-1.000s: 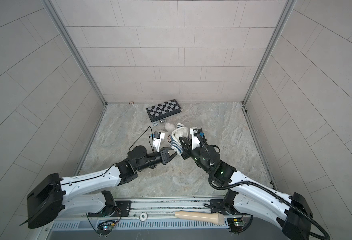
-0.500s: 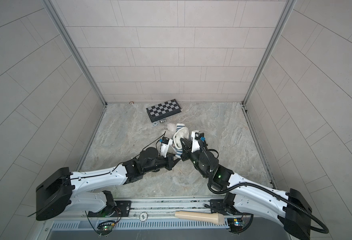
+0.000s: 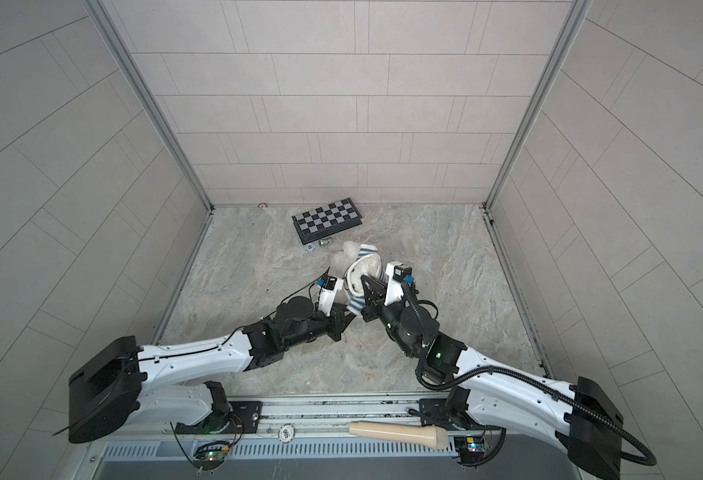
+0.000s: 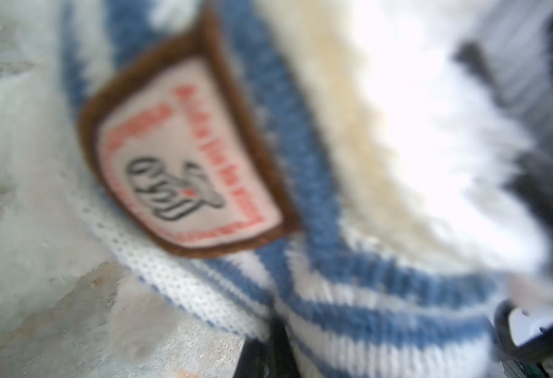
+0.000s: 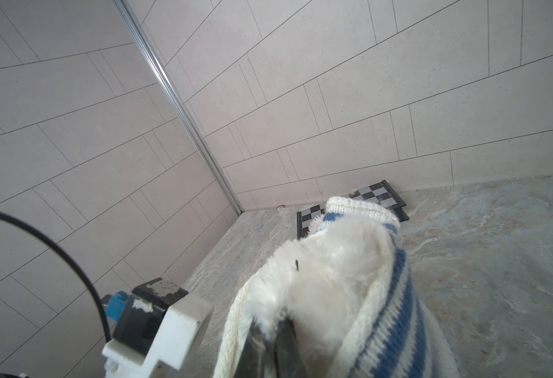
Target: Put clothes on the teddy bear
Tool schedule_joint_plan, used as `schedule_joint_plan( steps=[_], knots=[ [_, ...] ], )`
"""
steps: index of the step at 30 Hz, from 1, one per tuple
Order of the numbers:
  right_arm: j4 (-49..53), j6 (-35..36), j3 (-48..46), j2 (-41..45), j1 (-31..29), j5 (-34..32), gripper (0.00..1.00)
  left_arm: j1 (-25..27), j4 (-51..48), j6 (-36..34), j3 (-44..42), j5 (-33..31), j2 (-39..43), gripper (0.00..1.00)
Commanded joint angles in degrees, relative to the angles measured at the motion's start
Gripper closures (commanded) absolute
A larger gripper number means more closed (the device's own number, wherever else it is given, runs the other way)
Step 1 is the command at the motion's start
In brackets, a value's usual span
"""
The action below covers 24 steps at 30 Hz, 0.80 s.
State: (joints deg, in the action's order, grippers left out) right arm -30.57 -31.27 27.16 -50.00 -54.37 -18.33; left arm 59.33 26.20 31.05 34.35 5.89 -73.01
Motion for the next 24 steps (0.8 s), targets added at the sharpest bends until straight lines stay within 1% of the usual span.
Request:
schedule_joint_plan(
  steps=[1,3,6,8,13,18,24],
  knots=[
    [-6.8,-1.5,1.4,1.8,-0.3,-0.4,1.00,0.8,-6.0,-5.6,0.9,-4.6,-1.0,1.00],
    [-5.8,-1.7,1.9,2.0,-0.4,-0.2,1.00,-0.3,-7.4,-5.9,1.0,-6.4,-3.0,1.00],
    [-5.6,-2.6,1.8,2.7,-0.3,-0.1,1.00,-3.1,-3.5,-4.3,-1.1,-5.5,-5.5,1.00],
    [-5.1,-2.7,2.0,3.5,-0.3,0.2,1.00,-3.8,-3.6,-4.6,-1.1,-5.9,-6.9,1.00],
    [-2.2,-3.8,2.4,5.3,-0.2,0.4,1.00,-5.7,-4.6,-5.6,-1.5,-7.7,-7.3,1.00],
    [-3.0,-6.1,2.0,6.2,0.3,2.0,1.00,-7.7,-5.5,-7.4,-2.2,-11.8,-7.3,1.00],
    [-4.2,-9.4,1.8,6.3,1.9,4.8,1.00,-7.8,-5.7,-11.3,-1.4,-16.9,-8.3,1.00]
  ],
)
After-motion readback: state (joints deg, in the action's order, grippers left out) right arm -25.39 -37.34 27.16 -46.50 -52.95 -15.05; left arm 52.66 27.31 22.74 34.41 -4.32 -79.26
